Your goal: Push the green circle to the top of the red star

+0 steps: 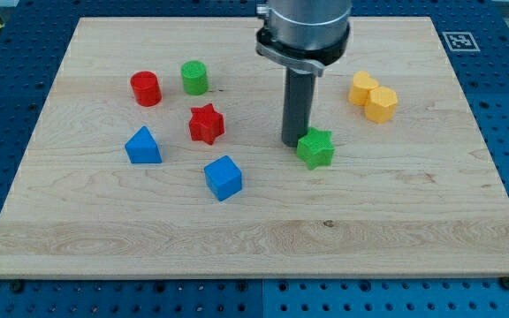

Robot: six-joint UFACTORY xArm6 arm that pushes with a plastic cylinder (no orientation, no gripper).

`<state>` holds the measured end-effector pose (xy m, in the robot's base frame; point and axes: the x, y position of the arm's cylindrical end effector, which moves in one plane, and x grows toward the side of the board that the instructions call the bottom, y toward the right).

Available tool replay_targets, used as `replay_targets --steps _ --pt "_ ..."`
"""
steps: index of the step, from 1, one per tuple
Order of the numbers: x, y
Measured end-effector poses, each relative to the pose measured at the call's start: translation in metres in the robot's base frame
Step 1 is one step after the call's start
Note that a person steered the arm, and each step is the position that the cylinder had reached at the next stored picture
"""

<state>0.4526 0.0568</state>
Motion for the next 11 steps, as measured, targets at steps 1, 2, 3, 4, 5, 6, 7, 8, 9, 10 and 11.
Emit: replay_targets --steps 1,2,3,4,5,6,7,8,9,10,11 --pt "0.010 0.034" --pt "0.034 0.060" --pt "-0.002 0.053" --pt "-0.054 0.032" --pt "-0.088 -0.012" --pt "-0.130 -0.065" --pt "-0.167 -0.127" --pt "-0.168 -0.181" --pt "-0.145 -0.184" --pt "-0.130 -0.148" --pt "-0.099 -0.134"
